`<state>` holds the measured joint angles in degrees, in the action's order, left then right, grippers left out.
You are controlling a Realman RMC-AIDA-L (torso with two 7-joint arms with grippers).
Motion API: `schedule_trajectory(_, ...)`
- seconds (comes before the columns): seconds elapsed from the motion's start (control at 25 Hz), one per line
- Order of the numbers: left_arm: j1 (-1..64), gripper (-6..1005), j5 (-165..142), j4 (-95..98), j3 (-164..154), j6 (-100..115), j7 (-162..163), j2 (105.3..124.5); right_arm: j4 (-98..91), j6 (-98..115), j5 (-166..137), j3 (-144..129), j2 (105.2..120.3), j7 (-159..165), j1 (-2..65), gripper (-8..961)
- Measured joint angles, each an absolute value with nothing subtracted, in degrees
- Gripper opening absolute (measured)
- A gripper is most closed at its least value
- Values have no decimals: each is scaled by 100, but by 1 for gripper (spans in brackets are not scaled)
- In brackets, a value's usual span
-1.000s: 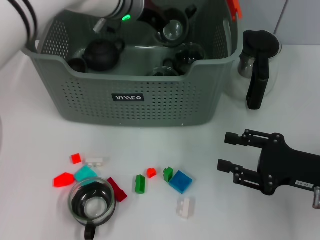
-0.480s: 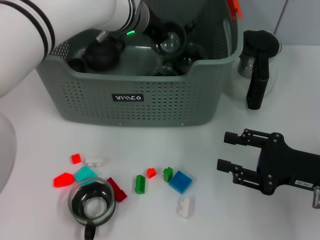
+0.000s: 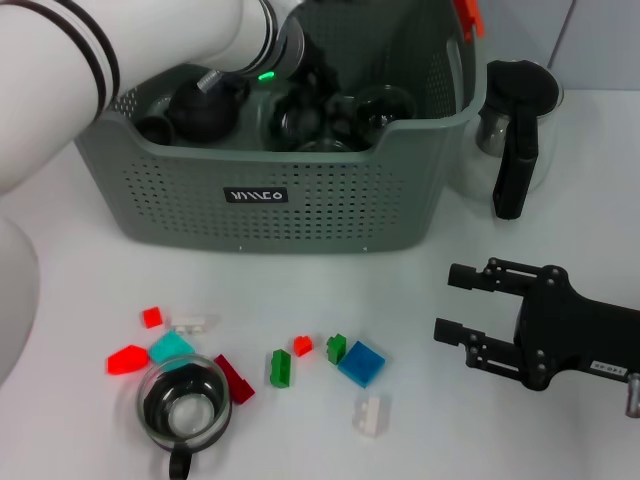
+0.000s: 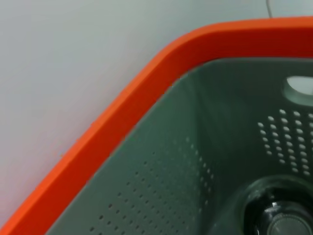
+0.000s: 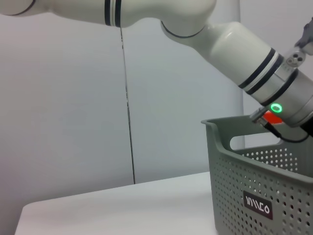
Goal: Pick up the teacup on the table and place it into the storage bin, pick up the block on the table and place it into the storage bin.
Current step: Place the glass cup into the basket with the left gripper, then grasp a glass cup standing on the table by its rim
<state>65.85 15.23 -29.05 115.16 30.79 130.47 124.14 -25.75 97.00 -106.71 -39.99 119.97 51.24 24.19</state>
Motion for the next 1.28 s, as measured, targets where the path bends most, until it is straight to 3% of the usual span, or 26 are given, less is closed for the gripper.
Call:
schedule_trajectory(0.2, 6152, 277, 1910, -4039, 11746, 3724, 13129, 12436, -2575, 9703, -10670, -3999, 11997, 5124, 2406, 627)
schedule_trajectory(0.64, 4274, 524, 6185, -7276, 12807, 7493, 12604, 12220, -2575, 9703, -10672, -3999, 11990, 5124, 2423, 627)
schedule_trajectory(0.84, 3185, 649, 6767, -8105, 12940, 8252, 12225, 12254, -2575, 9703, -10670, -3999, 11987, 5246, 2419, 627)
schedule_trajectory(1.04, 2254, 638, 6811, -8998, 13208, 9250, 11578, 12443, -2618, 9703, -10670, -4005, 11979, 5429, 2446, 627)
schedule_trajectory(1.12, 1931, 633, 6716, -9228, 13379, 9874, 11349, 12430, -2622, 9705, -10688, -4035, 11980, 5434, 2473, 628)
schedule_trajectory(1.28, 1935, 623, 5910, -9273, 13552, 10868, 11039, 12399, -2628, 9716, -10702, -4059, 11979, 5435, 2484, 628)
